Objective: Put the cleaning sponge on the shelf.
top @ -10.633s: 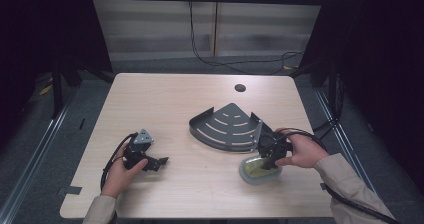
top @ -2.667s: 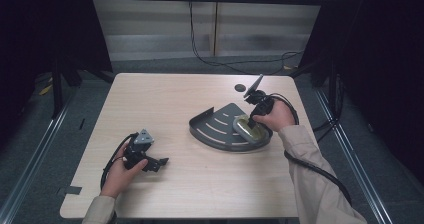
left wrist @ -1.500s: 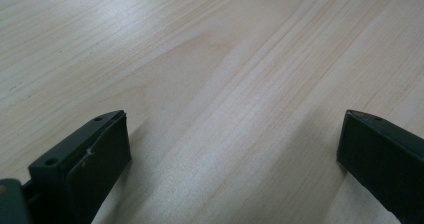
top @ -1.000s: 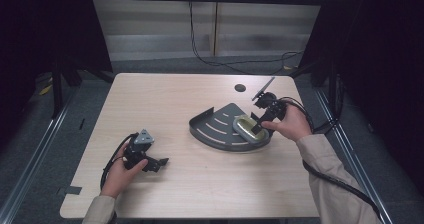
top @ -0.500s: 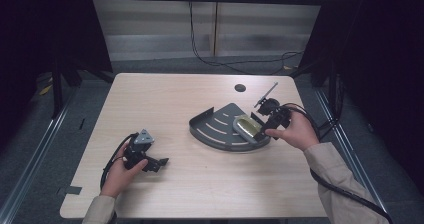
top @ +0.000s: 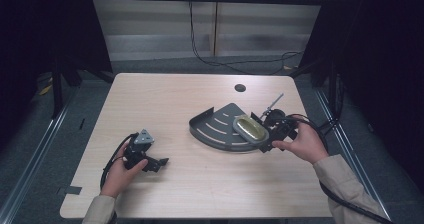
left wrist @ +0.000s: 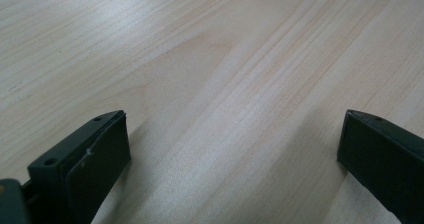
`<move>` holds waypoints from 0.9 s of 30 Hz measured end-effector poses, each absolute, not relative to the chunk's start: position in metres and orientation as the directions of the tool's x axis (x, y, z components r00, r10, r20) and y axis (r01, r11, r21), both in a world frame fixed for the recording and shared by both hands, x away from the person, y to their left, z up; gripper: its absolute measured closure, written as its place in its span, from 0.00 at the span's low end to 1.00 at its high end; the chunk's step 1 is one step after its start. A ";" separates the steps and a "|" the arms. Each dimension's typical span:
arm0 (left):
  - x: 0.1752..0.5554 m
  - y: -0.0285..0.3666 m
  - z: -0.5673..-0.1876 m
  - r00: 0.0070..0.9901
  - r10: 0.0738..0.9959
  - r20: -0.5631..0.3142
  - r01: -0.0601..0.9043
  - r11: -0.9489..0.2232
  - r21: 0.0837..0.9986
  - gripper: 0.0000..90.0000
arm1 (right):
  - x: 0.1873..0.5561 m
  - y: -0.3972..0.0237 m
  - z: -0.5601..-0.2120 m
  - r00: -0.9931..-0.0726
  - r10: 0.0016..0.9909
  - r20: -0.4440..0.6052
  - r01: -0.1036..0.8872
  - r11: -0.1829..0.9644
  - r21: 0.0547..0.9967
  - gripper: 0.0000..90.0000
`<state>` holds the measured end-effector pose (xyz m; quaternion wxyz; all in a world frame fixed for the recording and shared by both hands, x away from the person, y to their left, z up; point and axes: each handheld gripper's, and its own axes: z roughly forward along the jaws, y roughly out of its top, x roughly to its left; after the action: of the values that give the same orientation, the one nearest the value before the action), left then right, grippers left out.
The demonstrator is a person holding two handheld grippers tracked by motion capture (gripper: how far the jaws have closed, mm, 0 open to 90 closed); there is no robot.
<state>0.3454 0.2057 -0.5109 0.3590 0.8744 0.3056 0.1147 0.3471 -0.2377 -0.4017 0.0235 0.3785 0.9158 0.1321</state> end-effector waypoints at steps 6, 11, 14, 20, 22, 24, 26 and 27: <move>0.345 0.206 -0.511 0.787 0.617 -0.019 0.452 -0.555 0.698 0.00 | 0.334 -0.246 -0.410 -0.716 0.695 0.067 0.683 0.677 0.275 0.19; 0.345 0.206 -0.511 0.787 0.617 -0.019 0.452 -0.555 0.698 0.00 | 0.325 -0.249 -0.417 -0.717 0.692 0.080 0.683 0.674 0.282 0.19; 0.345 0.206 -0.511 0.787 0.617 -0.018 0.452 -0.556 0.698 0.00 | 0.320 -0.251 -0.422 -0.722 0.687 0.080 0.676 0.676 0.295 0.18; 0.346 0.206 -0.511 0.788 0.615 -0.020 0.452 -0.556 0.698 0.00 | 0.310 -0.256 -0.432 -0.718 0.688 0.107 0.682 0.664 0.308 0.17; 0.345 0.206 -0.511 0.787 0.617 -0.019 0.452 -0.555 0.698 0.00 | 0.308 -0.257 -0.434 -0.721 0.686 0.104 0.677 0.663 0.319 0.17; 0.345 0.206 -0.511 0.788 0.615 -0.021 0.453 -0.556 0.697 0.00 | 0.305 -0.258 -0.437 -0.723 0.683 0.104 0.674 0.665 0.322 0.17; 0.345 0.206 -0.511 0.787 0.616 -0.019 0.452 -0.556 0.698 0.00 | 0.303 -0.259 -0.439 -0.728 0.677 0.109 0.669 0.667 0.327 0.17; 0.346 0.206 -0.511 0.788 0.615 -0.020 0.452 -0.556 0.698 0.00 | 0.302 -0.259 -0.441 -0.730 0.674 0.112 0.668 0.668 0.329 0.17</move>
<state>0.3455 0.2057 -0.5109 0.3594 0.8745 0.3051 0.1138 0.3024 -0.2590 -0.4409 0.0095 0.3674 0.9132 0.1762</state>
